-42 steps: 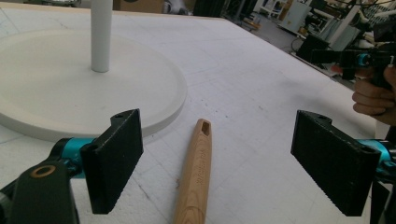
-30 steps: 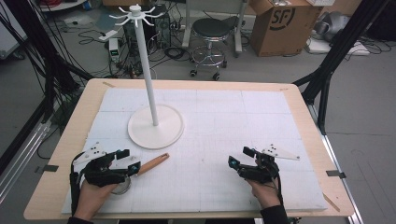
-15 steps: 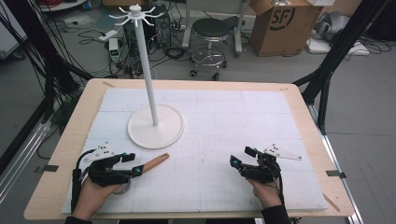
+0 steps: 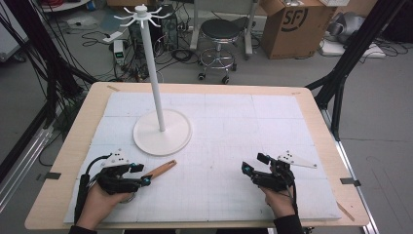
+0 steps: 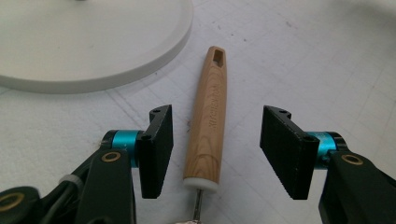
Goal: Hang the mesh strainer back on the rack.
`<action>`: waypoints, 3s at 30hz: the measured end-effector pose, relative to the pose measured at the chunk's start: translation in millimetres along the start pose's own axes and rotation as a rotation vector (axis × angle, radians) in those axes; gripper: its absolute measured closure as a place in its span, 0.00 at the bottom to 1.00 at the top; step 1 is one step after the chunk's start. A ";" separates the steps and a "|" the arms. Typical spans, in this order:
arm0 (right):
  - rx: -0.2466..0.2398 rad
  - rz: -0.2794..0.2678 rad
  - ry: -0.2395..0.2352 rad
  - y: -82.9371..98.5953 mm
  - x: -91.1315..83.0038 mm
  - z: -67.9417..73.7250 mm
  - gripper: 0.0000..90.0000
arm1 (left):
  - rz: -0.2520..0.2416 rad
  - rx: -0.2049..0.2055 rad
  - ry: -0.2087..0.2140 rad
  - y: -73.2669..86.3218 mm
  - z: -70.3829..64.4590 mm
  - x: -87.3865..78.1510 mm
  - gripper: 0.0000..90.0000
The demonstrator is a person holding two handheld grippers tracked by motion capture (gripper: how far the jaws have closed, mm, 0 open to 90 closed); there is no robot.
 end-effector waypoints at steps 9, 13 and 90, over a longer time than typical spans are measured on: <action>0.002 0.005 0.009 0.3 0.4 0.3 0.15 | 0.068 -0.060 0.049 2.0 5.6 4.7 0.56; 0.003 0.005 0.009 0.3 0.2 0.4 0.15 | 0.104 -0.068 0.038 3.8 8.2 7.9 0.57; -0.012 -0.015 0.029 0.7 -7.0 -0.4 0.16 | 0.291 0.139 -0.123 -9.0 -12.6 22.6 0.78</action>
Point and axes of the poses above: each handheld gripper's, and its own axes: x roughly forward along the jaws, y roughly out of its underside, z roughly to its left, the point moved 1 cm from there along x, roughly forward along the jaws, and after that the axes turned 9 degrees about -x, right-handed, at the moved point
